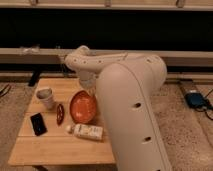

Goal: Drag the ceramic bowl in a circle

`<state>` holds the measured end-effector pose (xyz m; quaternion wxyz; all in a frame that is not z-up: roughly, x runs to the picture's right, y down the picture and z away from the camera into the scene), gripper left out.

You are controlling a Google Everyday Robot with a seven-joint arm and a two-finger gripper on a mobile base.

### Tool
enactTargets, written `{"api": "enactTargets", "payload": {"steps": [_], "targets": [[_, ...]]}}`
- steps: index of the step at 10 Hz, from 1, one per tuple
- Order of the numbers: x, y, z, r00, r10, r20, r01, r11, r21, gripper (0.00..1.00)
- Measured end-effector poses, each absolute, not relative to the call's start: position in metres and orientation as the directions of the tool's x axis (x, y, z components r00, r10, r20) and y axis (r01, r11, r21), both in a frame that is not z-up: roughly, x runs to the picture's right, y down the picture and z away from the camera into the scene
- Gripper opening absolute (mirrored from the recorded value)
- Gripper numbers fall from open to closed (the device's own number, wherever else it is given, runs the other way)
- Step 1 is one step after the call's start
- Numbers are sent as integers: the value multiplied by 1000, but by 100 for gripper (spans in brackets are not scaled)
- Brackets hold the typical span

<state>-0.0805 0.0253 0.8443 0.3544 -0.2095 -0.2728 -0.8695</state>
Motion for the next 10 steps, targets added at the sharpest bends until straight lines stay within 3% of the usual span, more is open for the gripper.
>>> {"api": "enactTargets", "payload": {"steps": [3, 6, 10], "targets": [[-83, -2, 862, -623, -568, 538, 753, -622, 215, 0], [-66, -32, 882, -508, -682, 525, 806, -591, 12, 0], [-33, -40, 890, -415, -728, 546, 828, -551, -106, 0]]}}
